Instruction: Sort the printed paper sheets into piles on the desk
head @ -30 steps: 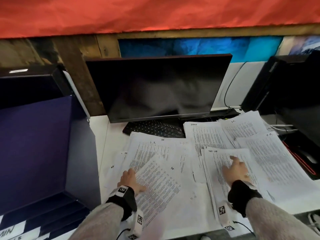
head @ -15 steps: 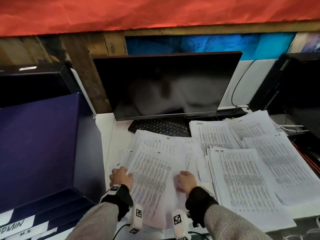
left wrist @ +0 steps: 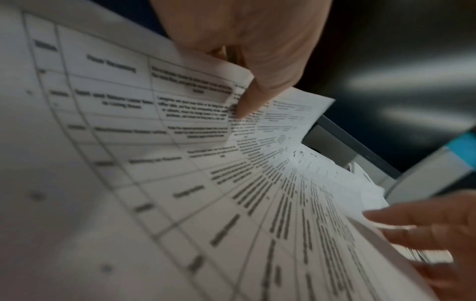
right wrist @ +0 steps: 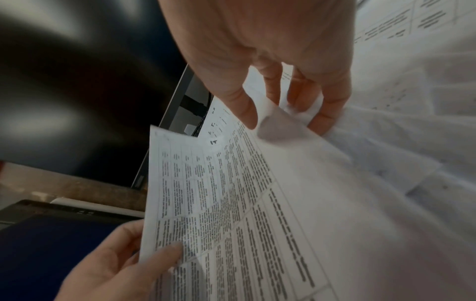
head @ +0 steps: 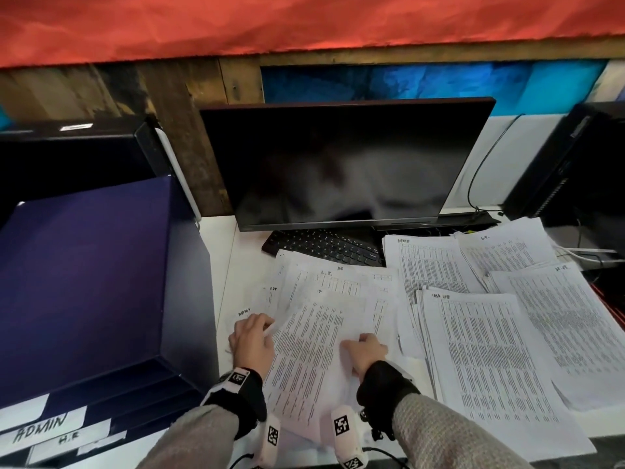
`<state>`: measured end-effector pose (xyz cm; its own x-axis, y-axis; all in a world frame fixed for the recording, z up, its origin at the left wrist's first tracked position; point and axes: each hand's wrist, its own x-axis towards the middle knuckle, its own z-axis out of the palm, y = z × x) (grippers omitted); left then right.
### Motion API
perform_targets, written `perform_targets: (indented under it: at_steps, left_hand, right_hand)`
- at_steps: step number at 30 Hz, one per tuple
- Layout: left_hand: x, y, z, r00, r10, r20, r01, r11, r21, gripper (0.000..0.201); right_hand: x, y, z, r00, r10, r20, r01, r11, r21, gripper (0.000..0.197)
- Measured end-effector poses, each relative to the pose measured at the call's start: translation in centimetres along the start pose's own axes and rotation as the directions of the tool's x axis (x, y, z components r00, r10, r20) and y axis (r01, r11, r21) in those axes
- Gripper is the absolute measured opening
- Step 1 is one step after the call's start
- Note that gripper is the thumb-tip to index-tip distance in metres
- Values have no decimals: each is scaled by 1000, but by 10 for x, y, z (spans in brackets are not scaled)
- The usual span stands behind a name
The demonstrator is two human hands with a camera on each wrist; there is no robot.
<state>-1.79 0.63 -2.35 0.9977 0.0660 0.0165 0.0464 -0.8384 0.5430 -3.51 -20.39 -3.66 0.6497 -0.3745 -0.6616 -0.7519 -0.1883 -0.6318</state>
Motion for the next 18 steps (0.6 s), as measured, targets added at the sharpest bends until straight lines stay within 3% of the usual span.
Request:
perform_targets:
  at_steps: [2,4,7,11,15,18]
  left_hand:
    - [-4,2,1,993,113,30,-110,990,-88,31]
    - [-6,5,3,987,135,93,-116,976,-187,35]
    - [-6,9,6,981,123,147,-91,974,-208,38]
    - [-3,16,7,967,-45,252,108,964,-242,67]
    - [12,15,1,902,-280,329,334,935,-119,72]
    - [16,11,-5,860,-338,383,398,913,-86,74]
  right_hand:
    - [1,1,-4,1000,-22,-19,24,994,110,38]
    - [-2,0,-10,1000,-30,-2,30,971,236,36]
    - [-12,-1,-18,998,-39,56,16,935,354,16]
    - [-17,0,-24,992,-70,108,28,933,358,13]
    - [-16,1,-26,988,-55,144,2,940,342,20]
    - [-21,1,-28,985,-78,156,24,947,319,19]
